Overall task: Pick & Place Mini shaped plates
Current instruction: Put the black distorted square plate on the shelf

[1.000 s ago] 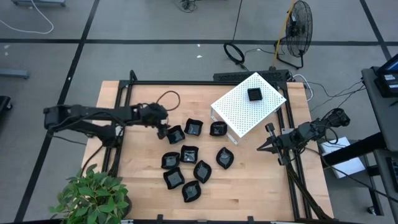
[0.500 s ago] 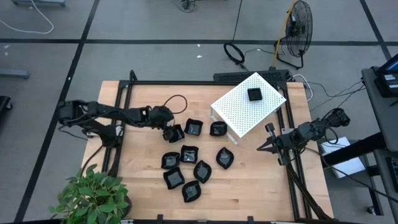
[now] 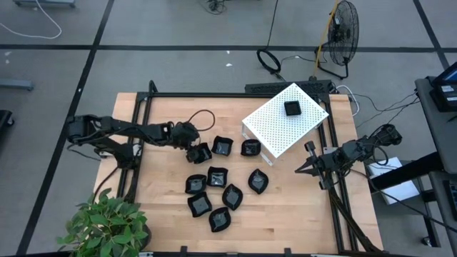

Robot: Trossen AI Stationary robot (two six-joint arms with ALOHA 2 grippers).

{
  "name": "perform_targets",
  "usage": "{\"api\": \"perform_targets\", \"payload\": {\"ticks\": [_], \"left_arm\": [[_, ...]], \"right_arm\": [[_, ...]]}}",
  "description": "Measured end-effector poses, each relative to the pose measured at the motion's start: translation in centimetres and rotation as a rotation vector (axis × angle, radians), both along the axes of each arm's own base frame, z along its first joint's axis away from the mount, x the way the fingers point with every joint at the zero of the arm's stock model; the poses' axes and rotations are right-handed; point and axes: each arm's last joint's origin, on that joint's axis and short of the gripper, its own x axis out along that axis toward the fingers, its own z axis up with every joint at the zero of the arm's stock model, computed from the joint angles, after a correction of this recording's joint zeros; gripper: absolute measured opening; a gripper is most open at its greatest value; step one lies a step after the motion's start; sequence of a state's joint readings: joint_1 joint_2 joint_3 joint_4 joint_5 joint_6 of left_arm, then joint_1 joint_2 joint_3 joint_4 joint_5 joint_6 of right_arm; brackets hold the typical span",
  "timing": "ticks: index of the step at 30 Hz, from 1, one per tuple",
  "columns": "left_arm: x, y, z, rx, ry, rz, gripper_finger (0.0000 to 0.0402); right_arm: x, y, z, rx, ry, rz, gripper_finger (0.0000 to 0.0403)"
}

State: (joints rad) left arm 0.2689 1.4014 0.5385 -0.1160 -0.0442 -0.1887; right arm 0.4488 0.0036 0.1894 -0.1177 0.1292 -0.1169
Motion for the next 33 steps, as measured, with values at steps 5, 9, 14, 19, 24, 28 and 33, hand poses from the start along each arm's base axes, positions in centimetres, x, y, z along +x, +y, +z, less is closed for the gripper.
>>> {"api": "perform_targets", "payload": {"ticks": [5,9,14,19,24,28,33], "left_arm": [[0.0,0.0,0.0,-0.011,-0.003,-0.003,0.0225],[0.0,0.0,0.0,-0.01,-0.003,0.008,0.0171],[0.0,0.0,0.0,-0.003,-0.003,0.033,0.008],[0.1,0.1,0.2,-0.006,-0.024,0.046,0.0008],[0.5,0.0,1.5,0.002,-0.074,0.046,0.0006],[1.5,0.3,3.8,0.032,-0.157,0.041,0.0008],[3.0,0.6,7.5,0.1,-0.269,0.015,0.0004]], "right_arm": [[0.0,0.0,0.0,0.0,0.0,0.0,0.0],[0.0,0.0,0.0,0.0,0.0,0.0,0.0],[0.0,0.0,0.0,0.0,0.0,0.0,0.0],[0.0,0.0,0.0,0.0,0.0,0.0,0.0],[0.0,0.0,0.0,0.0,0.0,0.0,0.0],[0.0,0.0,0.0,-0.001,0.001,0.0,0.0],[0.0,0.0,0.0,0.0,0.0,0.0,0.0]]}}
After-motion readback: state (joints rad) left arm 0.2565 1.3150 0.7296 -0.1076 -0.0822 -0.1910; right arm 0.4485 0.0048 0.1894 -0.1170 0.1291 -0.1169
